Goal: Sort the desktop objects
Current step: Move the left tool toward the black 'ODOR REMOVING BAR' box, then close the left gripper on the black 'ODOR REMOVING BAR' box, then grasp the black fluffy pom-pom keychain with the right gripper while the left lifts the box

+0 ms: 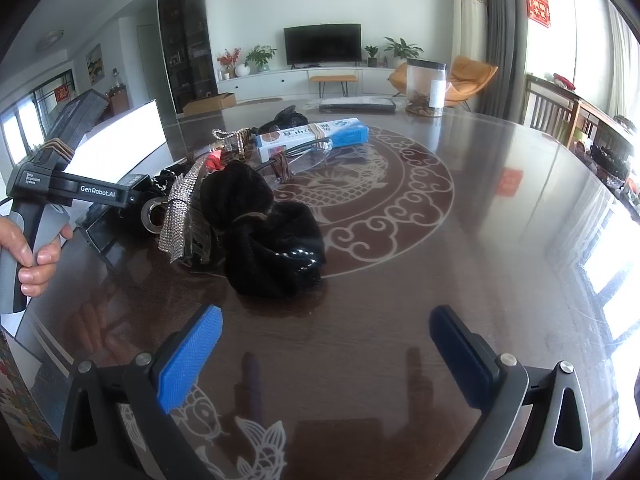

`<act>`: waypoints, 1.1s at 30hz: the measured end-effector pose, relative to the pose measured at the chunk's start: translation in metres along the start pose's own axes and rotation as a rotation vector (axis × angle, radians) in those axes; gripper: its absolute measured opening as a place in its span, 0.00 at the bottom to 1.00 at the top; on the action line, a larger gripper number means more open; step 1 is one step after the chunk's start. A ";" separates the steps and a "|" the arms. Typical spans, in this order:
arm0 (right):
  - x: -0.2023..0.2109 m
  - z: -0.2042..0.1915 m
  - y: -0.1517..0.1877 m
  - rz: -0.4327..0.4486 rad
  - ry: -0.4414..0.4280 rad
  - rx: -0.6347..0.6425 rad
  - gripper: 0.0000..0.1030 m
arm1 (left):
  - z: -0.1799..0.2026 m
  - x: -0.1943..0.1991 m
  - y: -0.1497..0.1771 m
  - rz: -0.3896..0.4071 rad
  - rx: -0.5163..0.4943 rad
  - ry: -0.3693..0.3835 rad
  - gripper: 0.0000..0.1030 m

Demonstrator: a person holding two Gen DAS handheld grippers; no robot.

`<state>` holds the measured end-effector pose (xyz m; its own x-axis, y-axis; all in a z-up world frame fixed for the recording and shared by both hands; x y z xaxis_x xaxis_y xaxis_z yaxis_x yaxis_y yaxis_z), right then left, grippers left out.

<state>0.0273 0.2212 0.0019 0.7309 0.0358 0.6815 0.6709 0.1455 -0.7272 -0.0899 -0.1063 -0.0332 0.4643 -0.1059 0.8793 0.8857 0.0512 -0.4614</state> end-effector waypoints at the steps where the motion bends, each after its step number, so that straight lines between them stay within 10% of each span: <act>1: 0.000 0.000 0.000 0.000 0.000 0.000 1.00 | -0.002 -0.002 0.000 -0.008 0.014 0.022 1.00; 11: 0.001 0.000 0.000 -0.001 -0.001 0.000 1.00 | -0.002 -0.012 0.005 -0.040 0.014 0.032 1.00; 15: 0.001 0.000 0.000 -0.001 -0.002 0.000 1.00 | -0.008 0.005 0.012 0.040 0.049 0.006 0.57; 33: -0.005 -0.003 -0.005 -0.049 -0.049 0.033 1.00 | -0.009 0.047 0.087 0.178 0.010 0.007 0.58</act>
<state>0.0207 0.2176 0.0021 0.6895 0.0756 0.7203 0.7010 0.1804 -0.6900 0.0089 -0.1161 -0.0331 0.6135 -0.1012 0.7832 0.7897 0.0793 -0.6084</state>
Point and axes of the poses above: each gripper's, at about its wrist camera, not at the fingertips, and x roughly against the way its jaws point, z to its right, y to its underside, the point moved 3 cm from there along -x, roughly the way its jaws point, and after that the axes turned 10 degrees about y, right-handed, at the moved point
